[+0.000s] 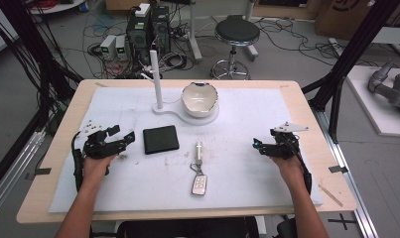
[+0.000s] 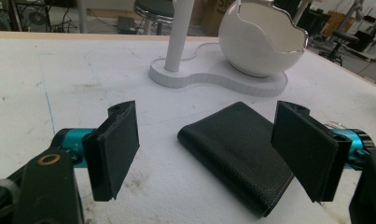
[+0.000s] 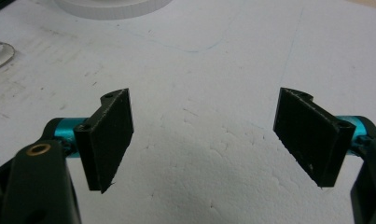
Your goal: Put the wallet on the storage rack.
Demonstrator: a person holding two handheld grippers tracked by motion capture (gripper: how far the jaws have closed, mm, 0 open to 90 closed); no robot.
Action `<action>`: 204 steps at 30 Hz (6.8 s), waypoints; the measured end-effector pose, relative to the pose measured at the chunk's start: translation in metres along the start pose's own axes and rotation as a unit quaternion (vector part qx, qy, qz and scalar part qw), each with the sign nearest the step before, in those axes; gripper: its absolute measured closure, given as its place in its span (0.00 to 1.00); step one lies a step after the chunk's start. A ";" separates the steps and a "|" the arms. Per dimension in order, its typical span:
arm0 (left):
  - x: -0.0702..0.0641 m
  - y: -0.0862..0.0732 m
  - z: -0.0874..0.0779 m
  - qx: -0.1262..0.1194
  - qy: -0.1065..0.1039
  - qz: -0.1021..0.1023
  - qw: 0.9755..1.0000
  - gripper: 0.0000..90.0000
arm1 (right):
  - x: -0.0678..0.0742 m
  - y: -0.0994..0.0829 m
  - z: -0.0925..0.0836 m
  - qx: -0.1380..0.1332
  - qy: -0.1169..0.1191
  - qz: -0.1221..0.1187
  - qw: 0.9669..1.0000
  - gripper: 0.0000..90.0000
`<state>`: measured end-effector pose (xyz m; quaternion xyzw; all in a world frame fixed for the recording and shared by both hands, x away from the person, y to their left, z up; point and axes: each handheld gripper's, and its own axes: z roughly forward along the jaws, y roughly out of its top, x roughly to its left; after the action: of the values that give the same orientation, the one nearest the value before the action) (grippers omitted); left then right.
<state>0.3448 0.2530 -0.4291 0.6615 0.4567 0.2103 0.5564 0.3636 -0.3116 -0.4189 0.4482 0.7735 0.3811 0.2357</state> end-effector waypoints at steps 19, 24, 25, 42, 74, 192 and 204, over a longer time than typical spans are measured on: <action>-0.002 0.015 0.045 0.044 0.012 -0.029 0.999 0.25 | -0.002 0.000 -0.001 -0.002 0.020 0.007 1.000 0.22; 0.000 0.006 0.065 0.103 0.028 -0.034 0.994 0.29 | -0.001 0.000 -0.001 0.002 0.017 0.003 1.000 0.22; 0.001 0.004 0.067 0.113 0.031 -0.033 0.993 0.30 | 0.000 0.000 -0.001 0.002 0.018 0.002 1.000 0.22; -0.006 0.004 0.083 0.178 0.014 -0.033 0.983 0.57 | 0.001 -0.001 -0.001 0.010 0.008 0.005 1.000 0.23; -0.044 0.063 0.041 0.030 -0.056 0.066 0.996 0.90 | 0.002 0.000 0.000 0.010 0.010 0.005 1.000 0.23; -0.080 0.072 0.085 0.036 -0.158 0.055 0.985 0.74 | 0.145 0.106 0.114 -0.074 0.257 -0.241 0.933 0.86; -0.054 0.071 0.076 0.045 -0.121 0.061 0.990 0.46 | 0.143 0.105 0.112 -0.078 0.257 -0.251 0.930 0.87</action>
<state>0.4036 0.1687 -0.3731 0.7333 0.3533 0.1415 0.5634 0.4271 -0.1123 -0.4048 0.1066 0.8629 0.4704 0.1512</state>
